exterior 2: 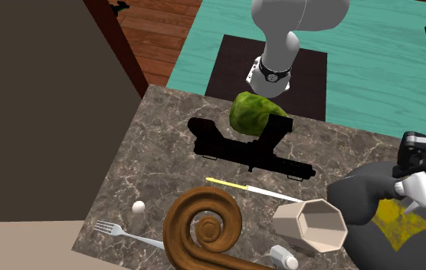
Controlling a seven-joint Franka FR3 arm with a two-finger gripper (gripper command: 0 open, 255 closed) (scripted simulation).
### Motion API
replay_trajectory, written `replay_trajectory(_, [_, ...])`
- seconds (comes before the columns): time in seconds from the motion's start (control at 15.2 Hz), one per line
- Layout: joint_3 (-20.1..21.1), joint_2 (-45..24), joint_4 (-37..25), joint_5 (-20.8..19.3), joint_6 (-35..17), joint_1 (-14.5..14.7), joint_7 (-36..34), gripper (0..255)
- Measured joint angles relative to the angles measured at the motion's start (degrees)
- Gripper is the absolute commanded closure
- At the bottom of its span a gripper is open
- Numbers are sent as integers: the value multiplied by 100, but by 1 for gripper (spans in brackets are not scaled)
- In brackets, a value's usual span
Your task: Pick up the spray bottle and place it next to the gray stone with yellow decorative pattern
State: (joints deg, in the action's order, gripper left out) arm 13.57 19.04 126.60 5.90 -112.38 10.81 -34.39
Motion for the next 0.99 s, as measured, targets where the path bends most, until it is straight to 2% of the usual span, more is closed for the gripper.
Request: replay_trajectory(0.99, [92,-295,900,9,-1191,18,-12,255])
